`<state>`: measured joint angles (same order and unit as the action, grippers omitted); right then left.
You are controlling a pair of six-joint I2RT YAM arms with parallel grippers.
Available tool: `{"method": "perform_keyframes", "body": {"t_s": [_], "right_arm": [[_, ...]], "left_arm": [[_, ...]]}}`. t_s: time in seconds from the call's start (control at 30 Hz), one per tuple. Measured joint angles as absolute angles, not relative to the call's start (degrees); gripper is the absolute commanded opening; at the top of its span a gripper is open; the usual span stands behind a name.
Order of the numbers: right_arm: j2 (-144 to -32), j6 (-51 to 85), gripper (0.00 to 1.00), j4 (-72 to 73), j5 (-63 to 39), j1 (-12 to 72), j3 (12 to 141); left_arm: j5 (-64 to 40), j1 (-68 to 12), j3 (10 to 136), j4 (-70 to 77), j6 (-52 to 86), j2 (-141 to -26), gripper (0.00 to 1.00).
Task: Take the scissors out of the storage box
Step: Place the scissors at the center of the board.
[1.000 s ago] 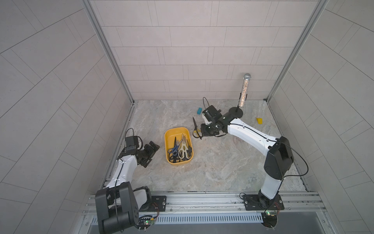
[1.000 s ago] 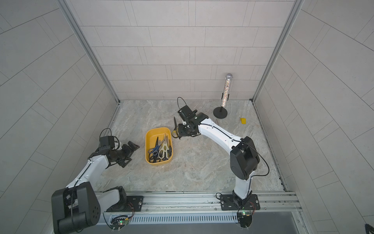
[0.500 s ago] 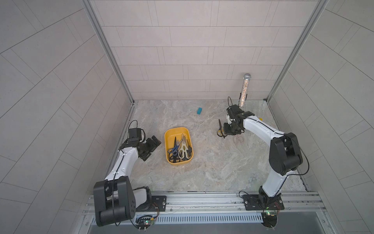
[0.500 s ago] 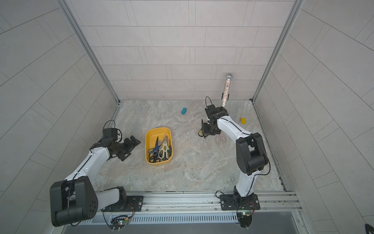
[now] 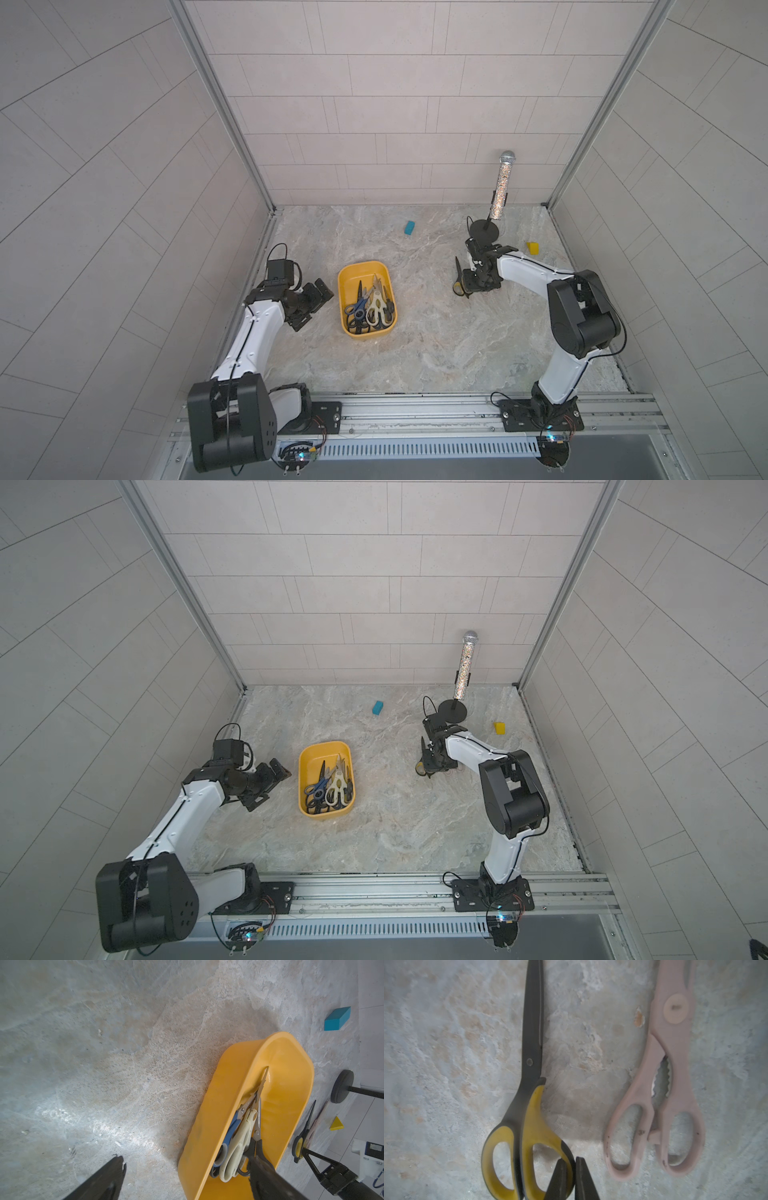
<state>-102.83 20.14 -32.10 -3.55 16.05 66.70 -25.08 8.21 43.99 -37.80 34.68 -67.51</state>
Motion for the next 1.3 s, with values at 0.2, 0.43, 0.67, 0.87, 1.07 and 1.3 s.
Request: {"method": "perform_keyframes", "body": {"t_s": [0.2,0.43,0.67,0.87,1.07,1.3], "right_arm": [[-106.76,20.99,0.00,-27.73,-3.77,16.05,67.46],[-107.22,20.99,0.20,-26.39,-3.70,16.05,67.70],[-106.83,21.02,0.29,-30.79,-4.64,16.19,71.24],[-103.04,22.09,0.29,-37.01,-5.21,19.68,77.10],[-99.85,25.28,0.39,-42.13,-4.86,29.91,82.08],[-99.90,27.97,0.48,-47.48,-4.23,40.56,87.35]], "left_arm": [[-24.99,8.10,43.99,-40.18,34.00,-66.72,1.00],[-24.62,8.10,43.99,-41.08,33.39,-65.67,1.00],[-23.68,8.10,43.83,-40.95,32.95,-64.29,1.00],[-23.51,8.10,40.69,-39.18,32.95,-63.20,1.00],[-23.75,8.10,37.89,-36.45,33.17,-63.35,1.00],[-24.36,8.10,37.69,-33.47,33.21,-63.64,1.00]]}}
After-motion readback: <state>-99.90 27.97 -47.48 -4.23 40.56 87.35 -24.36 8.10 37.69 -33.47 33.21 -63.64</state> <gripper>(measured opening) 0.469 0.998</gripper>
